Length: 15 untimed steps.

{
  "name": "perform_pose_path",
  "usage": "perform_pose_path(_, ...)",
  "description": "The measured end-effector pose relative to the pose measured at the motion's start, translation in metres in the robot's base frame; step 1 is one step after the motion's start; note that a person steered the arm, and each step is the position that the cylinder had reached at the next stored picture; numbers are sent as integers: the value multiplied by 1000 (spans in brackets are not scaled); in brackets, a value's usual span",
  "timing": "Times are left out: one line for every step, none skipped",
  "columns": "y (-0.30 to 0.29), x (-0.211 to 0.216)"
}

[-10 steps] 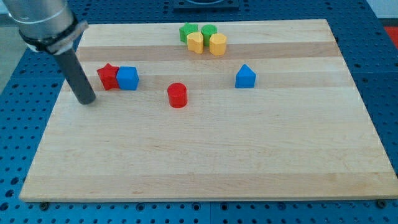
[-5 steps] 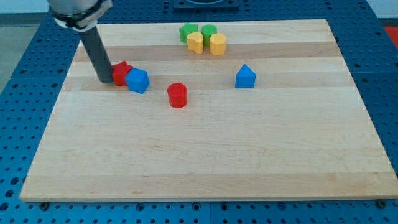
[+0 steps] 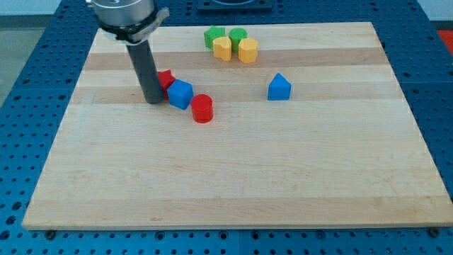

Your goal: Place the blue cube at the left side of the blue triangle

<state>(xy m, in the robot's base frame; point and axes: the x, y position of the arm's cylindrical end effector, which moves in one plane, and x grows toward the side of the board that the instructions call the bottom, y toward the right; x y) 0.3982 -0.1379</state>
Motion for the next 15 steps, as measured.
perform_pose_path(19, 2)
perform_pose_path(40, 3)
perform_pose_path(62, 3)
perform_pose_path(81, 0)
perform_pose_path(81, -13)
perform_pose_path(81, -28)
perform_pose_path(83, -33)
perform_pose_path(94, -33)
perform_pose_path(111, -35)
perform_pose_path(128, -35)
perform_pose_path(147, -35)
perform_pose_path(164, -35)
perform_pose_path(174, -33)
perform_pose_path(178, -25)
perform_pose_path(181, -18)
